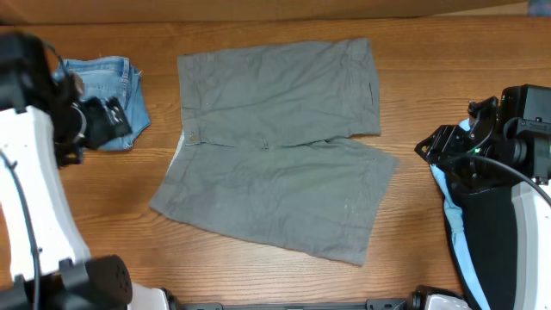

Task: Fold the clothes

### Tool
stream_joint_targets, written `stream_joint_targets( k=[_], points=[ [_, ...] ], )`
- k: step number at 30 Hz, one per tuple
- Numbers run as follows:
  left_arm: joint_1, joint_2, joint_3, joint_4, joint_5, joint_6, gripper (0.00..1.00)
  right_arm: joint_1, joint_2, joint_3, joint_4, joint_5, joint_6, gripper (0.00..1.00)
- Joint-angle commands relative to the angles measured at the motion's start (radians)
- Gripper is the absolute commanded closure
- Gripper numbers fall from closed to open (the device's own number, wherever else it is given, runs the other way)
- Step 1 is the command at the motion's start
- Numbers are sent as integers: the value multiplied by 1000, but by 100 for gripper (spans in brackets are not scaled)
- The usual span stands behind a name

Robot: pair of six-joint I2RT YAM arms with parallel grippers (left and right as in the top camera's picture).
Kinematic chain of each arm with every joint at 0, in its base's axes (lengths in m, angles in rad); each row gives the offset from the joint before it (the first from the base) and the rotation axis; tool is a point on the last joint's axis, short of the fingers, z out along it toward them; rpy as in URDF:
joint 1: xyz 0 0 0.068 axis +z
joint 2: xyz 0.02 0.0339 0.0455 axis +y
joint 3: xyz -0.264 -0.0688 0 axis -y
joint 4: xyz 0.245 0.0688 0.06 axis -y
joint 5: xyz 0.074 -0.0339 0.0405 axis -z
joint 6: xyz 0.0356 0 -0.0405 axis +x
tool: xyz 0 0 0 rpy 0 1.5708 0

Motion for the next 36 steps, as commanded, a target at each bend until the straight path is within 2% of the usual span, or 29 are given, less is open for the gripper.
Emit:
stream_joint_targets(
  k=[1, 6, 11, 15, 18, 20, 24, 28, 36],
  points=[
    [19, 14, -169, 54, 7, -52, 2, 8, -3, -11, 14, -13, -3, 43],
    [41, 14, -434, 217, 39, -71, 5, 9, -3, -19, 25, -13, -4, 40],
    [76, 14, -608, 355, 110, -66, 9, 9, -3, -19, 31, -12, -4, 39],
    [102, 14, -697, 435, 119, -61, 13, 9, -2, -19, 31, -12, -3, 38],
    [124, 14, -744, 469, 118, -63, 26, 9, -2, -19, 35, -12, -3, 34],
    [138, 14, -766, 485, 117, -62, 30, 9, -2, -19, 39, -12, -3, 32],
    [148, 14, -822, 582, 128, -43, 25, 9, -2, -19, 48, -12, -3, 33],
    [148, 14, -886, 693, 197, 17, 30, 9, 2, -19, 53, -13, -3, 33],
    [148, 14, -999, 784, 196, 43, 43, 9, 2, -19, 50, -12, -3, 33]
  ],
)
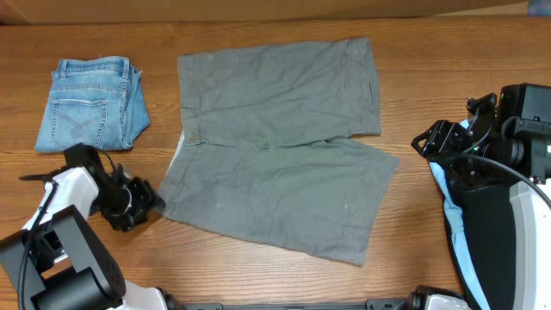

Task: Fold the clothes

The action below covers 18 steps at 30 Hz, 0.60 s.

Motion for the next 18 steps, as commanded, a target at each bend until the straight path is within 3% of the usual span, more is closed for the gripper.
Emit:
stream_joint_targets(
  k=[1, 7, 18],
  points=[
    [3, -3, -42, 39, 21, 35, 43, 4, 2, -5, 3, -6, -2, 33],
    [3, -3, -79, 125, 20, 50, 45, 4, 2, -5, 4, -6, -3, 32],
    [3, -3, -79, 129, 67, 122, 48, 4, 2, -5, 11, -6, -2, 32]
  ],
)
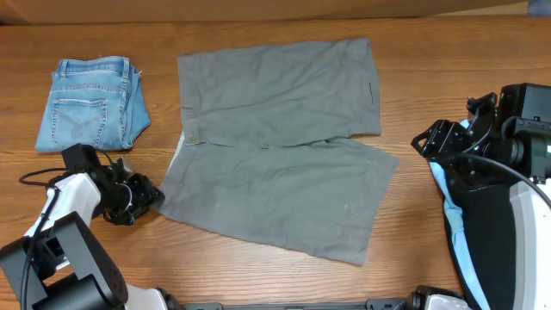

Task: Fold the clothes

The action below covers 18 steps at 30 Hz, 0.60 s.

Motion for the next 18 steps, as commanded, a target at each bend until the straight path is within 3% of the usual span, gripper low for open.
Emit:
stream_joint_targets(
  k=[1, 6, 9, 12, 18],
  points=[
    [3, 28, -37, -10, 13, 61, 48, 4, 2, -5, 7, -6, -2, 32],
    [3, 28, -55, 21, 12, 75, 51, 4, 2, -5, 7, -6, -2, 32],
    [3, 28, -74, 44, -18, 75, 59, 4, 2, -5, 6, -6, -2, 32],
    [3, 28, -76, 40, -42, 74, 77, 4, 2, -5, 6, -6, -2, 32],
    [3, 28, -75, 37, -39, 74, 83, 4, 2, -5, 6, -6, -2, 32]
  ],
)
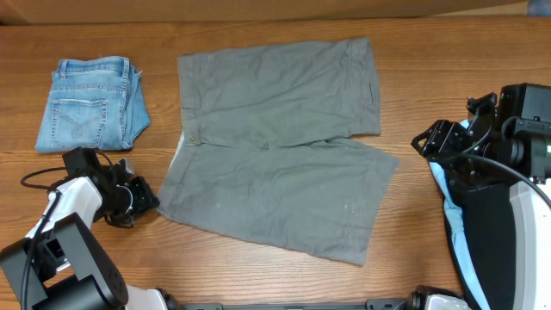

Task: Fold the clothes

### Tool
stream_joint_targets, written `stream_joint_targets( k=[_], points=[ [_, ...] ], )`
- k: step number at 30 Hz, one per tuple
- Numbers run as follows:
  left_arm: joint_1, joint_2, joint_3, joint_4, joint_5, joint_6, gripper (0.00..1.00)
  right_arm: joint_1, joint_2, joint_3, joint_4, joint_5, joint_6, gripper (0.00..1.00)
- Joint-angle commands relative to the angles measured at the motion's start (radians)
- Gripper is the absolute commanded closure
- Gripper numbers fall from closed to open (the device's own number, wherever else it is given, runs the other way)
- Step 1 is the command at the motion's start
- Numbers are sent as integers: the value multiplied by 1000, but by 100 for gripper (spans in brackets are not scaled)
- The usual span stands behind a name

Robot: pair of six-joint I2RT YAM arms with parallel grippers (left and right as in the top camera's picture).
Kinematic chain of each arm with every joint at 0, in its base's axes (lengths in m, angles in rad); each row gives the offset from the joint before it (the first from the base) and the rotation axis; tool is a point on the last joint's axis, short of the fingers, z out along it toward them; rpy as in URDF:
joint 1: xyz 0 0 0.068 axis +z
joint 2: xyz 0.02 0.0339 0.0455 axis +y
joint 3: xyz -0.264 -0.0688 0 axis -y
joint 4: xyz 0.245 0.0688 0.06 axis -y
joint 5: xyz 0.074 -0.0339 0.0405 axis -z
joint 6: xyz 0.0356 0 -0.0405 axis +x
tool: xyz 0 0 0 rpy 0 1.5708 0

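Observation:
Grey-green shorts [275, 146] lie spread flat in the middle of the table, waistband to the left and legs to the right. My left gripper [146, 201] sits low on the table at the waistband's near-left corner, fingers apart and pointing at the cloth edge. Off the leg ends at the right, my right gripper [424, 142] hangs open and holds nothing.
A folded pair of blue denim shorts [90, 114] lies at the far left. The right arm's base [491, 224] fills the near right edge. Bare wooden table [258, 275] shows in front of the shorts.
The left gripper has shifted a little, still at the near-left corner of the shorts. The shorts and the right arm are unchanged.
At first the left arm was raised over the folded denim at the far left. Later it was down on the table beside the near-left corner of the grey-green shorts, and it has stayed there. The shorts lie flat throughout; the right arm barely moved.

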Motion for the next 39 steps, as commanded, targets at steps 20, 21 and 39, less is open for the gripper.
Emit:
stream_joint_targets(
  k=[20, 21, 39],
  points=[
    [-3, 34, 29, -109, 45, 20, 86, 6, 116, -371, -67, -17, 72, 49],
    [-3, 34, 29, -109, 45, 20, 86, 7, 116, -412, -45, -40, 72, 48],
    [-3, 34, 29, -105, 45, 20, 80, 243, 116, -704, 172, -162, 244, 60]
  ],
)
